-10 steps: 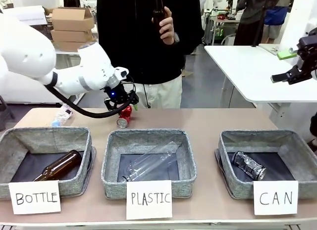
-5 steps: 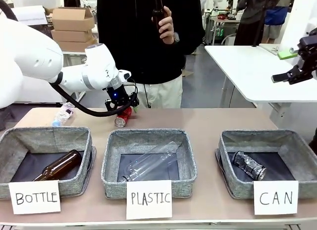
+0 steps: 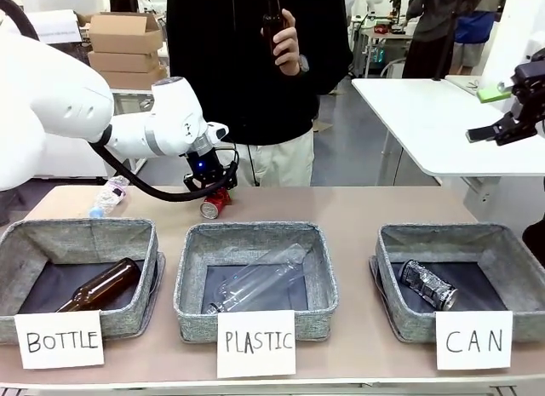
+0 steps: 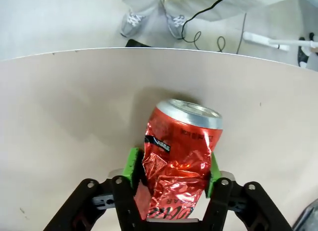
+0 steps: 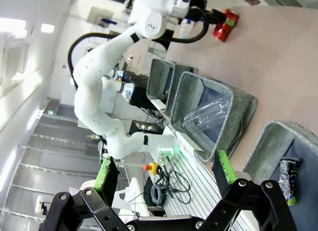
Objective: Sort the can waste into the basket.
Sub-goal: Pick up the can waste from the table and place it in the right Fabric basket.
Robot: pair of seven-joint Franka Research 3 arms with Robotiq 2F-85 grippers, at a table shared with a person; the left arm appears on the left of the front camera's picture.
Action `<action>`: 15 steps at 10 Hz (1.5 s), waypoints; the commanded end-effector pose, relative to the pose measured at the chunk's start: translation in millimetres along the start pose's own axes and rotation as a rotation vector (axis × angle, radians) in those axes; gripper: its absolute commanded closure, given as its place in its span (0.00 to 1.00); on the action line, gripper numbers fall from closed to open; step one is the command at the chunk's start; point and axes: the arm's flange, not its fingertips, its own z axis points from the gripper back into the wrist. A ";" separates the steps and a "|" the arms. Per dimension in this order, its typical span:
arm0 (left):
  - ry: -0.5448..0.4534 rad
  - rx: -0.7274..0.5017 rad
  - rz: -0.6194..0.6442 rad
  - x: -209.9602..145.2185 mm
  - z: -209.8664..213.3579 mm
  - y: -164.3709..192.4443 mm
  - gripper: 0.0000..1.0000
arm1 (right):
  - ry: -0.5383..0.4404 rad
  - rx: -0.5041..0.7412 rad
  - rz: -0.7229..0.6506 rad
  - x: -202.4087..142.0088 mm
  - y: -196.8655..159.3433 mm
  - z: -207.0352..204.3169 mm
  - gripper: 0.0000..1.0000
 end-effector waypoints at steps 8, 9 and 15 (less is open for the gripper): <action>-0.116 -0.156 -0.019 -79.2 186.7 33.5 0.90 | -0.003 -0.013 0.003 0.0 1.9 -0.1 0.00; -0.148 -0.198 -0.049 -123.3 243.7 46.2 0.90 | -0.003 -0.013 0.003 0.0 1.9 -0.1 0.00; -0.069 -0.392 -0.177 -247.0 302.7 36.6 0.90 | -0.003 -0.013 0.003 0.0 1.9 -0.1 0.00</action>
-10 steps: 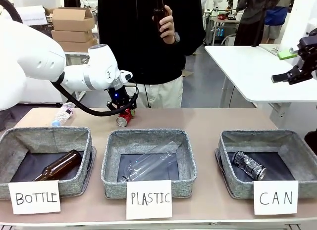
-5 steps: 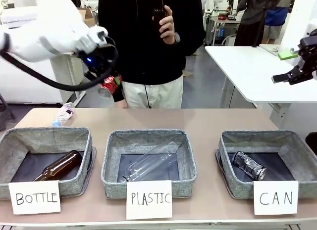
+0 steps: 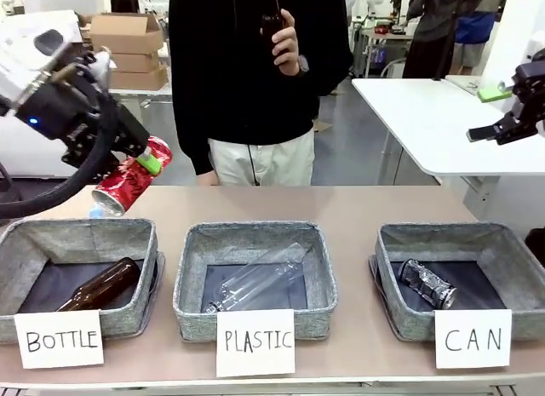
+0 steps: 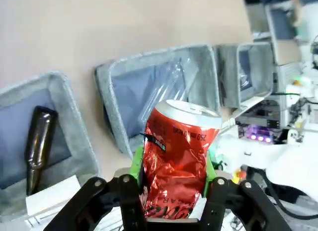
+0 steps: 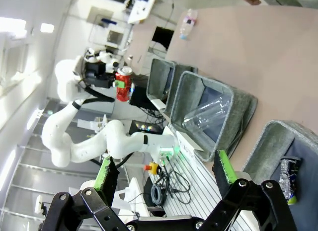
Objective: Sort the can waste into the basket.
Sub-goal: Pick up the can waste from the table and place it in the right Fabric basket.
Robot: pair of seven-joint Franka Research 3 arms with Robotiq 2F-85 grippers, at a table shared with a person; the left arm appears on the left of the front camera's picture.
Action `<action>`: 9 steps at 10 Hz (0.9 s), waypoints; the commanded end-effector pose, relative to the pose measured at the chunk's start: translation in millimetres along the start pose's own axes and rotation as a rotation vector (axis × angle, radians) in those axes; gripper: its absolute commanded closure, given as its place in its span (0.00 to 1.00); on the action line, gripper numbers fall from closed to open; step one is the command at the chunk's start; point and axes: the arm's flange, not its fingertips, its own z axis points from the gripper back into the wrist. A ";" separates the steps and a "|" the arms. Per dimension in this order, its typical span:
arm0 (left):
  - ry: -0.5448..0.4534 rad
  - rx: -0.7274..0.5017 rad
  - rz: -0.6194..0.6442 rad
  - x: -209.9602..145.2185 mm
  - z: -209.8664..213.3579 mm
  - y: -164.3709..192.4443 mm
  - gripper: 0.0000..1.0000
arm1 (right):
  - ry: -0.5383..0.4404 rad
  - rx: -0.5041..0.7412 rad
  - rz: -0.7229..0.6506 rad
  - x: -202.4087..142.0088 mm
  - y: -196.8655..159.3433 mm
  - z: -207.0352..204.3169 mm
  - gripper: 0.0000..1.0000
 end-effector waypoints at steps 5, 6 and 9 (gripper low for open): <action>0.192 -0.111 -0.338 105.6 -107.4 -74.8 0.50 | -0.082 -0.188 0.108 -69.8 51.6 137.9 0.00; 0.264 -0.124 -0.489 128.3 -153.4 -128.7 0.50 | -0.057 -0.230 0.072 -112.0 41.7 171.4 0.00; 0.355 -0.225 -0.784 111.8 -269.9 -263.7 0.50 | -0.085 -0.250 0.018 -142.2 52.4 184.6 0.00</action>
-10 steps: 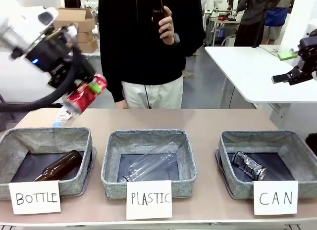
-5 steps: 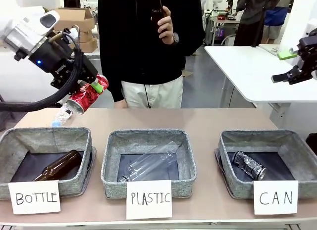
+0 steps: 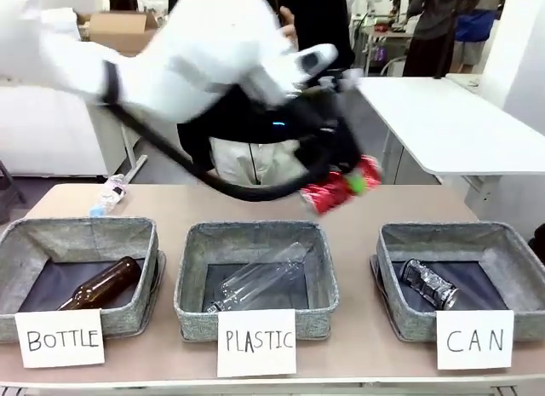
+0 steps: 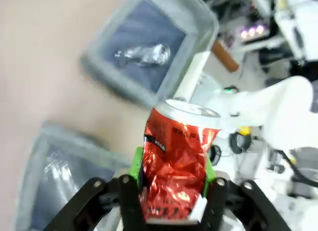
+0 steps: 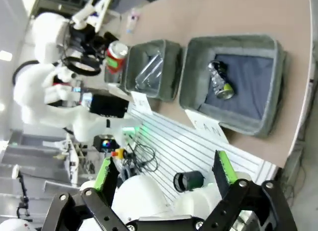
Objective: Sort the can waste into the basket.
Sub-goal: Pick up the can waste from the table and place it in the right Fabric basket.
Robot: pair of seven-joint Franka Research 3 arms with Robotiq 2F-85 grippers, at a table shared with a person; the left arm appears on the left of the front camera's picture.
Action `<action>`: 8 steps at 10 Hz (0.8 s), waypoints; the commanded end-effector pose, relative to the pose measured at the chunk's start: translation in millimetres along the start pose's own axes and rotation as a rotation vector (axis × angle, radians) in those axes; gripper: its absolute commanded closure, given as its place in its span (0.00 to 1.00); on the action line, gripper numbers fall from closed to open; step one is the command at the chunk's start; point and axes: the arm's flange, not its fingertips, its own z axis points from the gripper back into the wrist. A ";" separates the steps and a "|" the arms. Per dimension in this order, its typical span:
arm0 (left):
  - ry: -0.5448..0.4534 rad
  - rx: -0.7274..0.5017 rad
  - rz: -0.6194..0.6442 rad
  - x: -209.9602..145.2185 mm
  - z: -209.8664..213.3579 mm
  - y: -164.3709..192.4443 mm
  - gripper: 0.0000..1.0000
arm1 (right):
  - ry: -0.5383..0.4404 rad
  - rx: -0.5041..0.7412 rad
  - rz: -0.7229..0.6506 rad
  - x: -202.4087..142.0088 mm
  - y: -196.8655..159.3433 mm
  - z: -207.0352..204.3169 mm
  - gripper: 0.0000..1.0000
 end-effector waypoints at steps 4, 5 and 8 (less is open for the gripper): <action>-0.023 -0.037 -0.215 63.0 -137.4 -11.4 0.50 | 0.015 0.022 0.066 47.2 31.4 -24.2 0.00; -0.030 -0.003 -0.206 63.3 -155.4 -7.5 0.50 | 0.015 0.022 0.066 47.2 31.4 -24.2 0.00; -0.036 0.051 -0.176 77.5 -163.3 4.2 0.32 | 0.015 0.022 0.066 47.2 31.4 -24.2 0.00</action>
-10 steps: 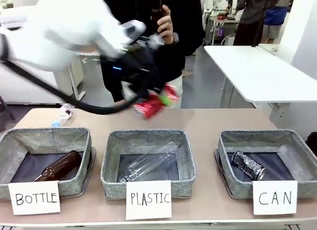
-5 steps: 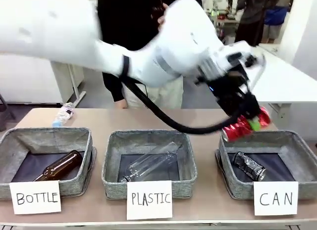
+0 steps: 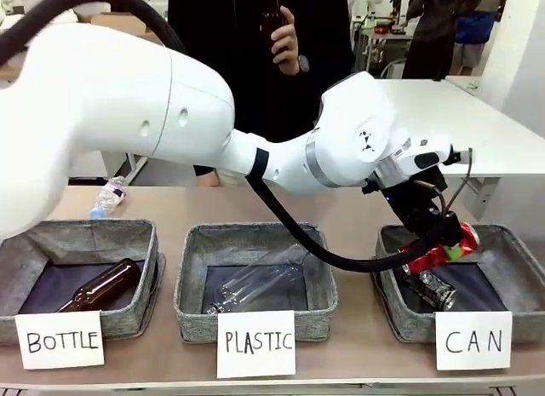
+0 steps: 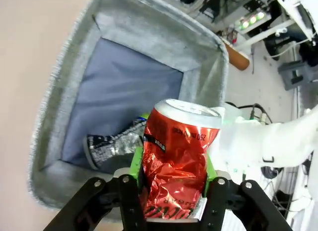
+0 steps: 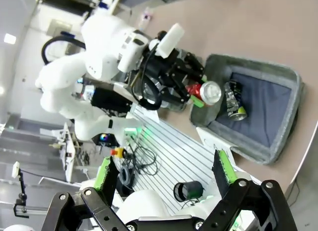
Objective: Sort the can waste into the basket.
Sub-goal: Pick up the can waste from the table and place it in the right Fabric basket.
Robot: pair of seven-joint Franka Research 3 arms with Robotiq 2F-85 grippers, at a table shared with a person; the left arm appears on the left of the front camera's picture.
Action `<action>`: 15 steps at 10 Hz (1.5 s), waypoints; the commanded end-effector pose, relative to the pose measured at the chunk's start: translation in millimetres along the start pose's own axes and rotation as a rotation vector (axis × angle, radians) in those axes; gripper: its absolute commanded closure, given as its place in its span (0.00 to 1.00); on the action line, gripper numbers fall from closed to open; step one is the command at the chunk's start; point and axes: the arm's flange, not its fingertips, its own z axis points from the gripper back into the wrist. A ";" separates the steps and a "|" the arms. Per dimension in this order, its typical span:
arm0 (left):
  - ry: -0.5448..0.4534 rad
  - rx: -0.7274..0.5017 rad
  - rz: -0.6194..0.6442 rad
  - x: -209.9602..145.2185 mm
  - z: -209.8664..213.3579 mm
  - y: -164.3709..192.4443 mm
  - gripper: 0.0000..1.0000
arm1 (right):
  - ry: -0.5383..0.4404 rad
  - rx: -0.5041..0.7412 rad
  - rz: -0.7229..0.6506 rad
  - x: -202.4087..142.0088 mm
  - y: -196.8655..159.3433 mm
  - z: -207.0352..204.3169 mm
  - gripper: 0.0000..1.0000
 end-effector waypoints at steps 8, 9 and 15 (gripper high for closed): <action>0.115 0.020 0.199 4.5 55.7 9.2 0.00 | -0.007 -0.007 -0.021 2.4 3.1 2.6 0.00; 0.136 -0.024 0.334 -12.4 112.0 18.7 0.00 | 0.000 0.000 0.000 -0.1 0.0 0.1 0.00; -0.446 -0.166 0.904 -277.3 407.5 6.5 0.00 | 0.142 0.209 -0.034 171.8 91.8 -132.4 0.00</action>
